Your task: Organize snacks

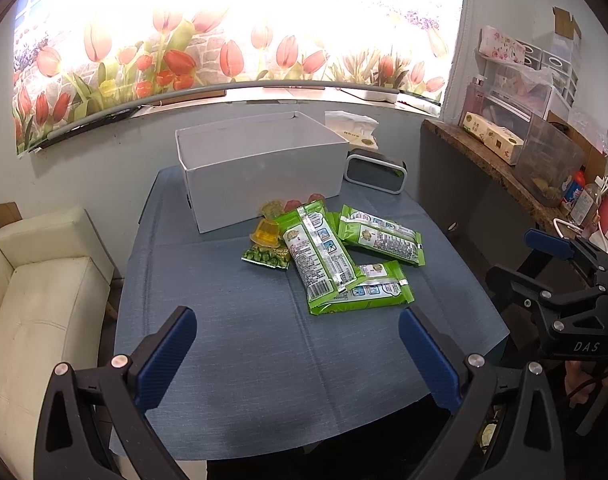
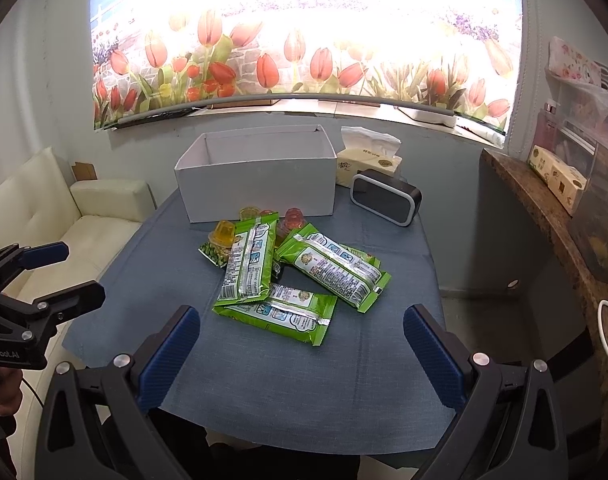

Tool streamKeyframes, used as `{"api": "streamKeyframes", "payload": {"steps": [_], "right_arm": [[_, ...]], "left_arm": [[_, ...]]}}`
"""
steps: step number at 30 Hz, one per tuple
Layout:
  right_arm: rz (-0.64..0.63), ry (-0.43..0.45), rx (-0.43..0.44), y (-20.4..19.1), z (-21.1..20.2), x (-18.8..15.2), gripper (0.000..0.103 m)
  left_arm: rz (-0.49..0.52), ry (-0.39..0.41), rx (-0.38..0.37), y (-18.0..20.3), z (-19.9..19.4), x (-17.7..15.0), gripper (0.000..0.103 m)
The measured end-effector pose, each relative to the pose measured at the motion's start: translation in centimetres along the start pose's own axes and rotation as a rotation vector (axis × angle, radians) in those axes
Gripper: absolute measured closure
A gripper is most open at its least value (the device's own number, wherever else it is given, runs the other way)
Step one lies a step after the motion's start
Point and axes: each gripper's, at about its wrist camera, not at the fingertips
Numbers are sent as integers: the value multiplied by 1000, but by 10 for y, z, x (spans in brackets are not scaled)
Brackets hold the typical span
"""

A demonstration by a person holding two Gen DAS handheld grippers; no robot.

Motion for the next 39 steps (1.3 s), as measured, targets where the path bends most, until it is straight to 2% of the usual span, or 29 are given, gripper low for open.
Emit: {"api": "streamKeyframes", "payload": {"steps": [39], "right_arm": [[-6, -17, -10, 5, 6, 1, 0]], "left_arm": [[-3, -9, -18, 1, 2, 1, 0]]}}
Point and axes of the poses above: each gripper's, at about its wrist camera, not at the fingertips, and z roughly the way its jaws point, y to its right, x to its top, and after that the axes turned 14 degrees about z, right-handed
